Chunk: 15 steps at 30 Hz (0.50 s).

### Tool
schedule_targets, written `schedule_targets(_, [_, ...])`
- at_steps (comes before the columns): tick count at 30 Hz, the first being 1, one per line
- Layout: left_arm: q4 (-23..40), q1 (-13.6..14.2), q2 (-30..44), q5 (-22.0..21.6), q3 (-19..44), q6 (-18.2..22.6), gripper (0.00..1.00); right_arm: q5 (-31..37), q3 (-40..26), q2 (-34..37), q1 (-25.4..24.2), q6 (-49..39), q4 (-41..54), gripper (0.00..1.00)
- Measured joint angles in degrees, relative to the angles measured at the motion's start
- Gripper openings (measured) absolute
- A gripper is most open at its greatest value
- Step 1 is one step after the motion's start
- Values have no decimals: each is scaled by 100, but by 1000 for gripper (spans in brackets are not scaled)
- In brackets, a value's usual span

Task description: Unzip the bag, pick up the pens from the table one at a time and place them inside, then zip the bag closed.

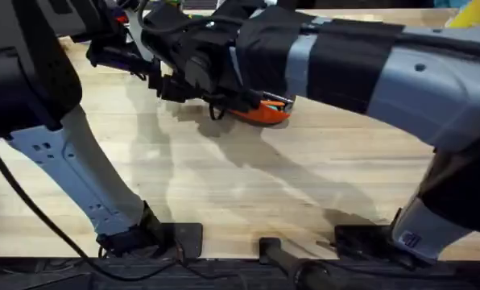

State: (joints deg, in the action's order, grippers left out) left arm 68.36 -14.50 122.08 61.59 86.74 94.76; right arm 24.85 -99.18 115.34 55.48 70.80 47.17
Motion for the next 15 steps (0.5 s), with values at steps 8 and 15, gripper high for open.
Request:
schedule_targets(8, [2,0,0,-7,0,0,992,76,-2,3,-60,-1,-30,992])
schedule_targets(15, [2,0,0,-7,0,0,993,88,-2,3,-182,1,-52,992])
